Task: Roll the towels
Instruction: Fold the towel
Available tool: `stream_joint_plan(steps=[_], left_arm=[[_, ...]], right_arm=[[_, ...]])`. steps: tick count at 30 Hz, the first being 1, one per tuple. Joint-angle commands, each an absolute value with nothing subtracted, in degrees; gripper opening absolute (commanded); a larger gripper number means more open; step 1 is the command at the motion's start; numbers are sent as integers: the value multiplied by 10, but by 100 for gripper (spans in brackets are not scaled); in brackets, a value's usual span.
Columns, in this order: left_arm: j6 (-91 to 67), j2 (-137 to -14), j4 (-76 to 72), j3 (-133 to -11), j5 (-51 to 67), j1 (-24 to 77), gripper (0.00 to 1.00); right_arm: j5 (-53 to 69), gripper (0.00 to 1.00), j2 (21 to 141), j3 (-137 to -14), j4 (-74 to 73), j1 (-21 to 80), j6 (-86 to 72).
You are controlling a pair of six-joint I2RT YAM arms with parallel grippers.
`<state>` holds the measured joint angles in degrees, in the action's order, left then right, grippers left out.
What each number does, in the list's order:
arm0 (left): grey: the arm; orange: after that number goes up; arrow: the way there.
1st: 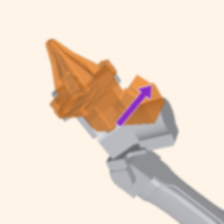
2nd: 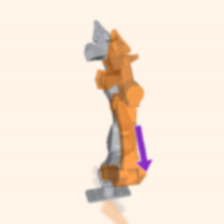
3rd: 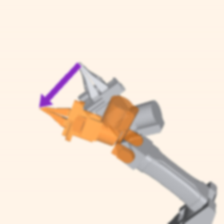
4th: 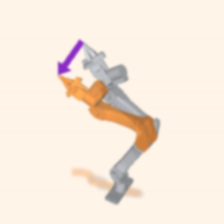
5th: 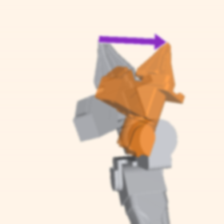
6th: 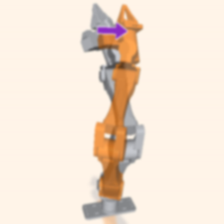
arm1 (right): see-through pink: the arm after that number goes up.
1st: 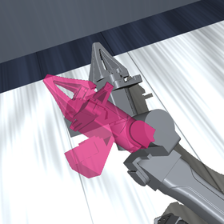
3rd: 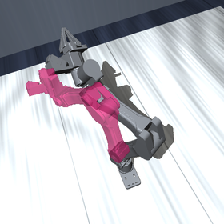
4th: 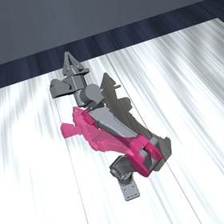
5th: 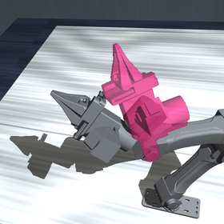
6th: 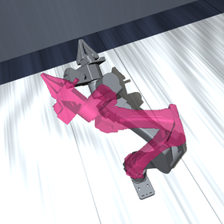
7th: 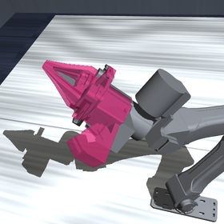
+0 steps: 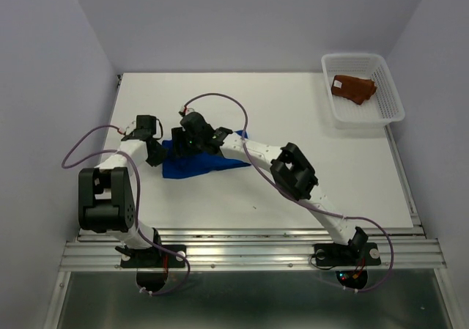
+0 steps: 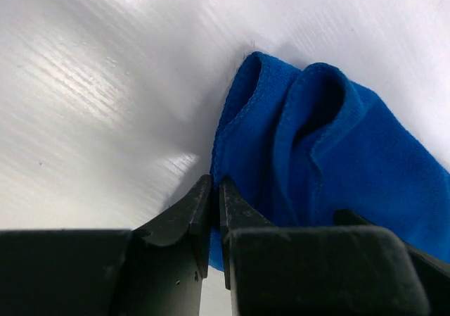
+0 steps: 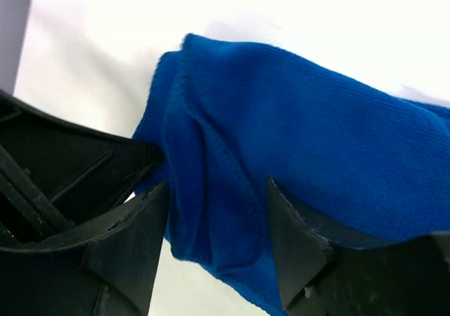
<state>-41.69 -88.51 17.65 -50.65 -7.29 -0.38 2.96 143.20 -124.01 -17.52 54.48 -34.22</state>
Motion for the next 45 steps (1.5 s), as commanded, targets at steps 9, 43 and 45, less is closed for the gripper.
stream_joint_plan(steps=[9, 43, 45], left_arm=[[-459, -783, 301, -555, -169, -5, 57], [-450, -946, 300, -594, -171, 153, 91], [-475, -935, 336, -592, -201, 144, 91]], right_arm=[[56, 87, 1279, -1135, -102, 550, -284], [23, 100, 1231, -933, -87, 389, -246], [17, 100, 1229, -926, -88, 388, -246]])
